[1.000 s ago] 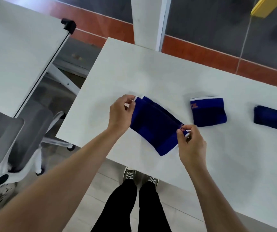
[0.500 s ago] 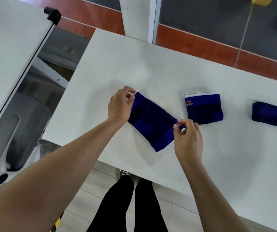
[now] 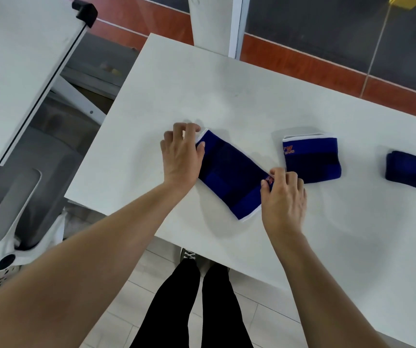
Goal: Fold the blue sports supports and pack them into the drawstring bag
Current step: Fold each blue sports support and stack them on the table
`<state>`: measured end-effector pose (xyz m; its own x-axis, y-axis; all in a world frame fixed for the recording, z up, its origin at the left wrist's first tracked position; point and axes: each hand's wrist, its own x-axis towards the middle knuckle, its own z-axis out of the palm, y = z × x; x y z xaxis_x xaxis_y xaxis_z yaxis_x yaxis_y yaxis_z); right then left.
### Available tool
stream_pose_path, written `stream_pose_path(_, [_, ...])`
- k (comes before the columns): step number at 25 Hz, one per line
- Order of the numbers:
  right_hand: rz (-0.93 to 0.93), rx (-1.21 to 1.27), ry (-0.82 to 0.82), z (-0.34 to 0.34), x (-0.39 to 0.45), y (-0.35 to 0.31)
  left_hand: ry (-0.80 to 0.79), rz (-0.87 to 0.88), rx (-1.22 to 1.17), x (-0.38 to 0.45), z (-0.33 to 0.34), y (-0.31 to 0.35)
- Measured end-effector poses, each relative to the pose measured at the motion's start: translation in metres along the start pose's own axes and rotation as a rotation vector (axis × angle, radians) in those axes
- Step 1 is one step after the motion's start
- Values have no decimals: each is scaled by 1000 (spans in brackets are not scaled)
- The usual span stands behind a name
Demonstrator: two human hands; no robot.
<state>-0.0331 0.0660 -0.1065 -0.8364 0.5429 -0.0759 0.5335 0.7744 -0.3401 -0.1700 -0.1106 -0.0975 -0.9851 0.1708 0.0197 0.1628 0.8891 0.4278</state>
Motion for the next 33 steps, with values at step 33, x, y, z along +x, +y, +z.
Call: stream_pose_path(33, [126, 429, -387, -4, -17, -37, -276, -233, -292, -80, -28, -14])
